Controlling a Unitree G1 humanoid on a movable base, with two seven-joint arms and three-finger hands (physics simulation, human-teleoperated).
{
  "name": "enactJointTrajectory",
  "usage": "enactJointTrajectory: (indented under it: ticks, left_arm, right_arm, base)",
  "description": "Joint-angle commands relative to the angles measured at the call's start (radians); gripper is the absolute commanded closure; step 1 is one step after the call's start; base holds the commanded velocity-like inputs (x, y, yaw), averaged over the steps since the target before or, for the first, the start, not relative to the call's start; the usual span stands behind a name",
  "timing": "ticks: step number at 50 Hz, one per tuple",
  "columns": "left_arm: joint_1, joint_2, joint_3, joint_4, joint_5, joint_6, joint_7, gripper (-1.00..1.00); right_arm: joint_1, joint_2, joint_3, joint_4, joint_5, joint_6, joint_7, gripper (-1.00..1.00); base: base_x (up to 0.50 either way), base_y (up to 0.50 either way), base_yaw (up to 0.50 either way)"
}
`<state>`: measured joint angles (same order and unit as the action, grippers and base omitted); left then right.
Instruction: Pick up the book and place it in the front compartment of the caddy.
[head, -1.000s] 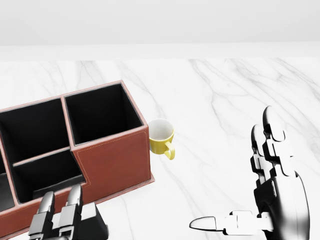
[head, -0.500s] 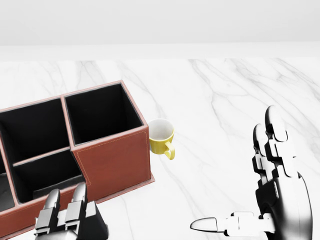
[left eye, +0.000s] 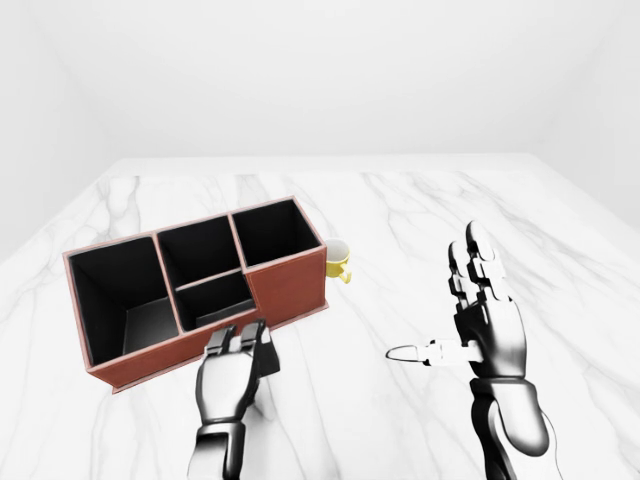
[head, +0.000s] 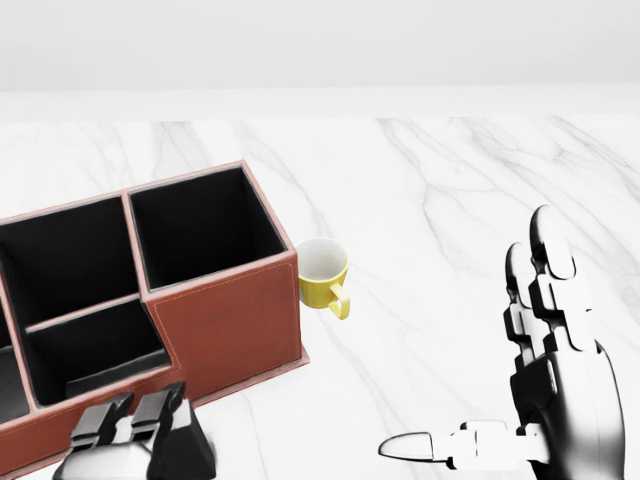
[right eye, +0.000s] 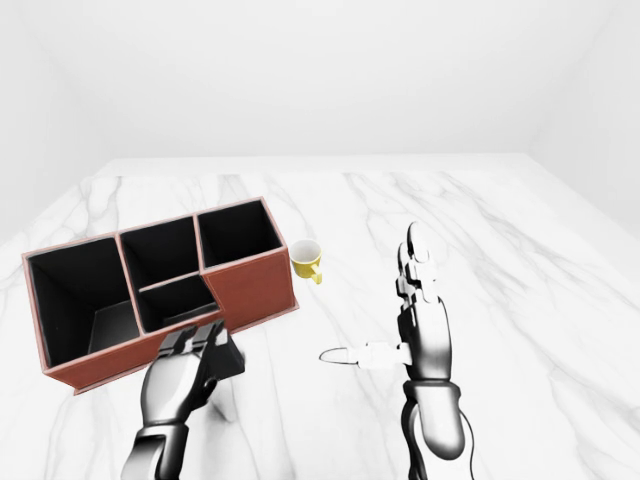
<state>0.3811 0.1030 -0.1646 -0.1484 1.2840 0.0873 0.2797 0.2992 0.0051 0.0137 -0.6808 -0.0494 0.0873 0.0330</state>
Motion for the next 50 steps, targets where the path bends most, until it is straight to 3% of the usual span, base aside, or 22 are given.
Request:
enactJointTrajectory:
  ticks: [1, 26, 32, 40, 50]
  left_arm:
    - [0.017, 0.000, 0.000, 0.111, -0.093, 0.000, -0.061, 1.00]
    - [-0.012, -0.003, 0.027, 0.129, -0.097, 0.000, -0.036, 1.00]
    - [0.003, -0.011, 0.058, 0.050, -0.079, 0.000, -0.014, 1.00]
    - [0.071, -0.026, 0.097, -0.165, -0.039, 0.000, -0.041, 1.00]
    - [0.147, -0.056, 0.143, -0.298, 0.030, 0.000, -0.088, 1.00]
  right_arm:
    - [0.004, -0.001, 0.003, 0.001, 0.002, 0.000, -0.003, -1.00]
    - [0.005, -0.002, 0.005, 0.003, 0.000, 0.000, -0.004, -1.00]
    - [0.014, -0.001, 0.002, -0.006, 0.002, 0.000, -0.003, -1.00]
    - [0.017, 0.000, 0.000, -0.012, 0.003, 0.000, -0.003, -1.00]
    - [0.020, 0.001, -0.002, -0.007, 0.008, 0.000, -0.001, -1.00]
  base:
    - [0.00, 0.00, 0.00]
    - [0.00, 0.00, 0.00]
    - [0.00, 0.00, 0.00]
    - [0.00, 0.00, 0.00]
    - [0.00, 0.00, 0.00]
